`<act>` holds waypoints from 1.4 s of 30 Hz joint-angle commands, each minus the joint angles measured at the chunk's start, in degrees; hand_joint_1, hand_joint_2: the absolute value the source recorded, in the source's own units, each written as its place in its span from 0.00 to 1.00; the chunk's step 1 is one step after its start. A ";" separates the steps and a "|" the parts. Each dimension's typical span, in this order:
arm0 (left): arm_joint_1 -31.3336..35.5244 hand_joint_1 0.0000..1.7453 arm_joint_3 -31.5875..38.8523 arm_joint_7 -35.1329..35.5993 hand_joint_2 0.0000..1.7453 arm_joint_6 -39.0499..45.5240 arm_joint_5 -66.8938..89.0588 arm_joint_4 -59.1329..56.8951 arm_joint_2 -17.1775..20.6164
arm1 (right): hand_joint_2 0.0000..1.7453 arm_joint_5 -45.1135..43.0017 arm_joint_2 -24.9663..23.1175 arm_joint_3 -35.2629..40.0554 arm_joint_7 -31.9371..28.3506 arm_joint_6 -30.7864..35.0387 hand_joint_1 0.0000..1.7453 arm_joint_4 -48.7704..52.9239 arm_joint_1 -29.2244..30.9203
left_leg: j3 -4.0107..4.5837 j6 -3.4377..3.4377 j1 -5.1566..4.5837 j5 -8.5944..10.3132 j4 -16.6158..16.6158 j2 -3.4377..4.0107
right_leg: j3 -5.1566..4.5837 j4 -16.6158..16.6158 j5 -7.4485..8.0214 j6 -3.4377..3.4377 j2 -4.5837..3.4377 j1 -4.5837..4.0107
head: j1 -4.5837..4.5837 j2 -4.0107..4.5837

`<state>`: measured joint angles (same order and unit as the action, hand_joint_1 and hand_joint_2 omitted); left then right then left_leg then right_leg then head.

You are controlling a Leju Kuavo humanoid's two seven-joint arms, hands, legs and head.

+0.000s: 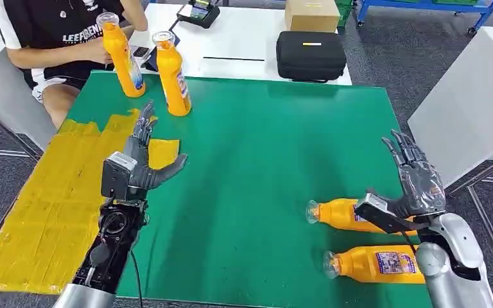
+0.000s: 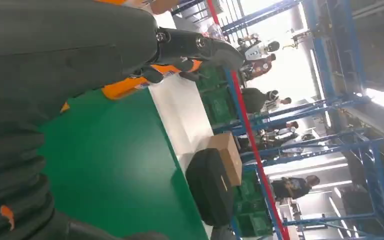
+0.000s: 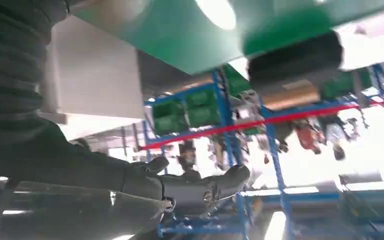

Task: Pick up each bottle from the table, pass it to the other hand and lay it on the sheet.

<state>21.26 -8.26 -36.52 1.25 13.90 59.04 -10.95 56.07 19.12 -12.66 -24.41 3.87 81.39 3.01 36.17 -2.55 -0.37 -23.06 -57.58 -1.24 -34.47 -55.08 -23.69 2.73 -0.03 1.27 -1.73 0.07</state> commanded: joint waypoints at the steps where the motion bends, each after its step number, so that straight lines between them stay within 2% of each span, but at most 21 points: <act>1: 1.78 0.00 2.23 0.31 1.00 0.35 0.02 -3.52 1.58 | 1.00 -0.55 -2.16 1.45 -2.23 -1.69 0.00 2.40 -0.56 | -0.36 0.14 0.02 -0.13 0.04 0.22 | 0.32 0.07 -0.06 -0.14 -0.14 -0.04 | 0.00 0.00; 4: 1.62 0.00 2.68 0.29 1.00 0.64 0.06 -3.40 1.58 | 1.00 -1.25 -2.08 2.28 -3.16 -1.22 0.00 3.22 -1.14 | -0.21 0.11 0.00 -0.07 0.04 0.17 | 0.20 0.07 0.00 -0.10 -0.12 0.00 | 0.00 0.00; 7: 1.40 0.00 2.83 0.31 1.00 0.87 -0.01 -3.12 1.78 | 1.00 -1.59 -1.40 3.13 -3.03 -3.48 0.00 5.00 -3.05 | -0.43 0.18 -0.03 -0.16 0.05 0.20 | 0.41 0.06 -0.10 -0.18 -0.11 0.00 | 0.00 0.00; 11: 1.39 0.00 3.23 0.33 1.00 0.51 -0.13 -3.13 1.84 | 1.00 0.66 1.49 3.56 0.75 -9.24 0.00 1.54 -5.56 | -0.26 0.10 -0.03 -0.08 0.06 0.08 | 0.28 0.09 -0.03 -0.09 -0.02 0.01 | 0.00 0.00; 13: 1.55 0.00 3.24 0.33 1.00 0.32 -0.11 -3.33 1.78 | 1.00 2.75 2.30 3.44 2.45 -10.83 0.00 -1.49 -6.62 | -0.47 0.17 0.00 -0.19 0.04 0.12 | 0.50 0.09 -0.13 -0.16 -0.03 -0.03 | 0.00 0.00; 18: 1.70 0.00 3.10 0.49 1.00 0.17 -0.08 -3.50 1.69 | 1.00 4.86 0.64 2.87 3.32 -11.30 0.00 -3.50 -7.75 | -0.30 0.11 -0.02 -0.10 0.06 0.10 | 0.32 0.11 -0.03 -0.10 -0.04 0.00 | 0.00 0.00; 19: 1.87 0.00 2.98 0.60 1.00 0.18 -0.02 -3.67 1.67 | 1.00 4.95 0.33 2.74 3.70 -11.62 0.00 -4.12 -7.84 | -0.49 0.18 0.02 -0.17 0.08 0.15 | 0.51 0.15 -0.09 -0.16 -0.06 -0.04 | 0.00 0.00; 22: 1.92 0.00 2.95 0.60 1.00 0.16 -0.02 -3.71 1.69 | 1.00 5.01 0.40 2.65 3.84 -11.76 0.00 -4.32 -7.93 | -0.19 0.09 -0.01 -0.05 0.06 0.05 | 0.21 0.11 0.00 -0.08 -0.01 0.00 | -0.02 0.00; 25: 2.17 0.00 2.85 0.66 1.00 0.12 0.00 -3.99 1.68 | 1.00 5.19 0.71 2.44 4.14 -12.47 0.00 -4.72 -7.73 | -0.45 0.18 0.00 -0.17 0.06 0.16 | 0.45 0.11 -0.09 -0.17 -0.07 -0.02 | 0.00 0.00; 27: 2.50 0.00 2.65 0.70 1.00 -0.02 -0.02 -4.41 1.66 | 1.00 5.16 1.03 1.59 4.35 -12.90 0.00 -5.34 -7.68 | -0.25 0.12 -0.01 -0.09 0.04 0.10 | 0.27 0.10 -0.03 -0.10 -0.03 -0.01 | 0.00 0.00; 35: 3.17 0.00 2.79 0.86 1.00 -0.24 -0.44 -6.08 0.98 | 1.00 6.28 1.52 -1.92 4.66 -11.26 0.00 -10.84 -4.20 | -0.29 0.11 -0.02 -0.10 0.04 0.15 | 0.29 0.11 -0.02 -0.09 -0.08 0.01 | 0.02 0.00; 40: 3.17 0.00 2.79 0.86 1.00 -0.24 -0.44 -6.08 0.98 | 1.00 6.28 1.52 -1.92 4.66 -11.26 0.00 -10.84 -4.20 | -0.32 0.14 -0.01 -0.11 0.04 0.12 | 0.33 0.10 -0.04 -0.13 -0.04 -0.01 | 0.02 0.00; 42: 3.54 0.00 2.92 0.87 1.00 -0.43 -0.40 -6.48 0.56 | 1.00 8.19 0.87 -3.14 6.64 -9.94 0.00 -10.95 -4.96 | -0.38 0.16 -0.01 -0.14 0.04 0.17 | 0.38 0.11 -0.06 -0.15 -0.08 -0.02 | 0.00 0.00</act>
<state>21.69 -5.81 -36.00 1.22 13.62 57.13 -10.43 62.27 22.51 -13.66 -19.85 -7.63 75.82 -3.89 36.16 -2.56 -0.45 -23.05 -57.59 -1.22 -34.46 -55.07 -23.67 2.75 -0.05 1.34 -1.73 0.07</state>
